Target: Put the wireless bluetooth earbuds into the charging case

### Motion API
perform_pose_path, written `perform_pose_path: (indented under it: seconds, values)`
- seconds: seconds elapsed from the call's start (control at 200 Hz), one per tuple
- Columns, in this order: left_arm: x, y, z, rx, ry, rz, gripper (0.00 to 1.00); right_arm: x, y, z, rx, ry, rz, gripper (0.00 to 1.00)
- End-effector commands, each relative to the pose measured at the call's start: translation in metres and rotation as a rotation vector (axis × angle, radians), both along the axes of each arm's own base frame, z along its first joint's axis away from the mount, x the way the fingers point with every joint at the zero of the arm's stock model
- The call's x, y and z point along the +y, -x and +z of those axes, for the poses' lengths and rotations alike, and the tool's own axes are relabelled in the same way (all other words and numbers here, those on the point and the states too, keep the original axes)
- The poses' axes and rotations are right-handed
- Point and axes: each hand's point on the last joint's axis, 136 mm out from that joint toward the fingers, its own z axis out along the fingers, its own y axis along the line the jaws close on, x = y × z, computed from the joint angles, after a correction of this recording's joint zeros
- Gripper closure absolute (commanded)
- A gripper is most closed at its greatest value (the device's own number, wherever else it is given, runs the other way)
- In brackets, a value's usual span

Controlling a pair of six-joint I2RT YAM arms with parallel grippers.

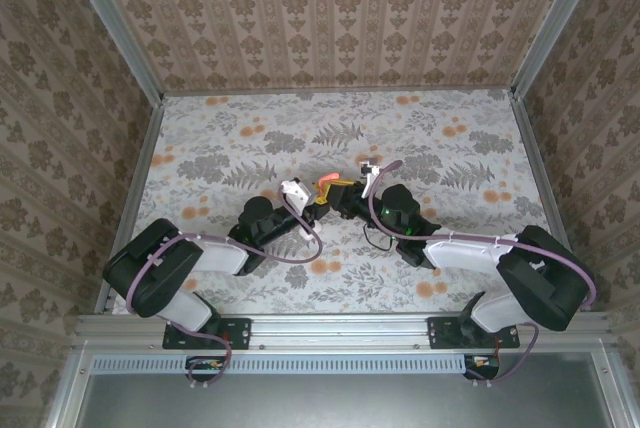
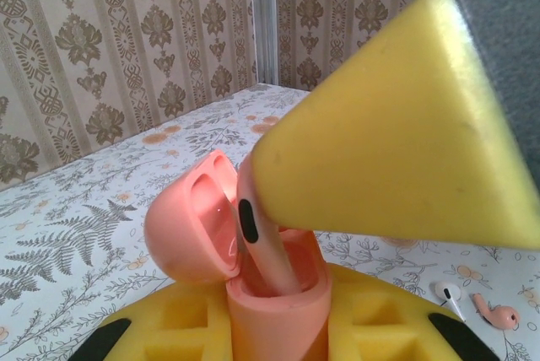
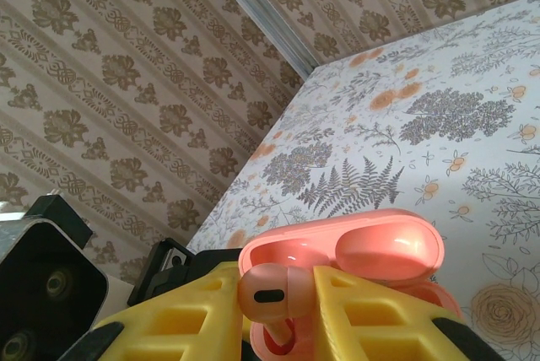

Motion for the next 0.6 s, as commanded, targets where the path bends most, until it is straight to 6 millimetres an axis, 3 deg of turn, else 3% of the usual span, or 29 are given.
perform_pose_path:
  seconds: [0.0,0.595]
  values:
    - [0.0,0.0008,0.0457,-0.099,0.108,0.005,0.84,-0.002,0.0034,-0.0261,0.064,0.046,-0.008,0.74]
    - [-0.0001,0.0028,0.0487,-0.105,0.113,-0.006,0.84,-0.0015,0.0027,-0.0318,0.082,0.052,-0.01,0.7]
